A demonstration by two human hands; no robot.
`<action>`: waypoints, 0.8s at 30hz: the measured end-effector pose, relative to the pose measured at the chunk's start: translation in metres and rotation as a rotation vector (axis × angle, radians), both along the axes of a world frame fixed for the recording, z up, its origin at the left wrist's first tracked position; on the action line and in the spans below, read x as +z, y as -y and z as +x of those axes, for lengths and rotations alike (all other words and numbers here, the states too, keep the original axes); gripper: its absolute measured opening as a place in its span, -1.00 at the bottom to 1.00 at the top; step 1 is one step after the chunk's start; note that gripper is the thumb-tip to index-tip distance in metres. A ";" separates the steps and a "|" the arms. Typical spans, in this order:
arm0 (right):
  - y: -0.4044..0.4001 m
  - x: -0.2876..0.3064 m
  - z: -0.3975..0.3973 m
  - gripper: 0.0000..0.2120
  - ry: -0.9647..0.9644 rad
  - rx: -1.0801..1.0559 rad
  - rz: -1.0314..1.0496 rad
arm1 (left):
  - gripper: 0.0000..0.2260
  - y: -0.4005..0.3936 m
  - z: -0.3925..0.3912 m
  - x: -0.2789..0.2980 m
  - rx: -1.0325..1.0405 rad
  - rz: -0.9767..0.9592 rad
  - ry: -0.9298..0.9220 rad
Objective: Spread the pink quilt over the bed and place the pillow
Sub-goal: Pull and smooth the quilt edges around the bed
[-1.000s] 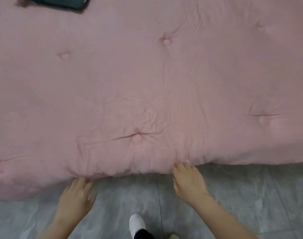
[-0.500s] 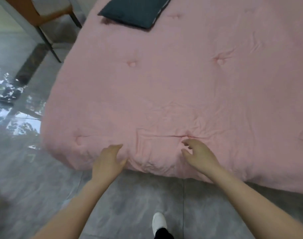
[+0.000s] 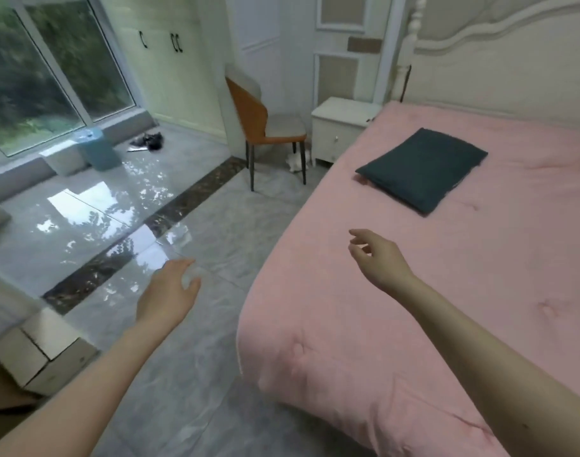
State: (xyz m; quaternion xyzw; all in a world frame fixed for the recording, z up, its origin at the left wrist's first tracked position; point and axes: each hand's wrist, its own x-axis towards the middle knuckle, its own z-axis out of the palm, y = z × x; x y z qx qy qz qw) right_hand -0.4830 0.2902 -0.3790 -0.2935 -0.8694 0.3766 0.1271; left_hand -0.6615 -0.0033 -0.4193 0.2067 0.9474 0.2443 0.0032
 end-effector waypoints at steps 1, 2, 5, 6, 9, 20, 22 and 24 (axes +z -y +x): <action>0.010 0.014 -0.035 -0.66 -0.022 0.003 -0.003 | -0.65 0.013 -0.026 0.016 0.007 0.025 -0.014; 0.017 0.026 -0.060 -0.65 -0.037 0.004 -0.008 | -0.66 0.019 -0.046 0.028 0.001 0.039 -0.029; 0.033 0.057 -0.132 -0.66 -0.086 0.005 -0.011 | -0.69 0.027 -0.110 0.068 -0.037 0.083 -0.108; 0.036 0.067 -0.154 -0.66 -0.105 0.000 -0.020 | -0.69 0.027 -0.131 0.081 -0.049 0.108 -0.133; 0.039 0.094 -0.214 -0.67 -0.123 0.014 0.032 | -0.69 0.018 -0.182 0.113 -0.072 0.147 -0.199; -0.010 0.146 -0.479 -0.71 -0.195 0.006 0.096 | -0.68 -0.038 -0.414 0.169 -0.211 0.141 -0.280; -0.023 0.148 -0.528 -0.70 -0.179 0.001 0.085 | -0.69 -0.044 -0.469 0.180 -0.225 0.122 -0.284; -0.032 0.151 -0.572 -0.70 -0.168 -0.015 0.071 | -0.69 -0.051 -0.521 0.192 -0.215 0.126 -0.285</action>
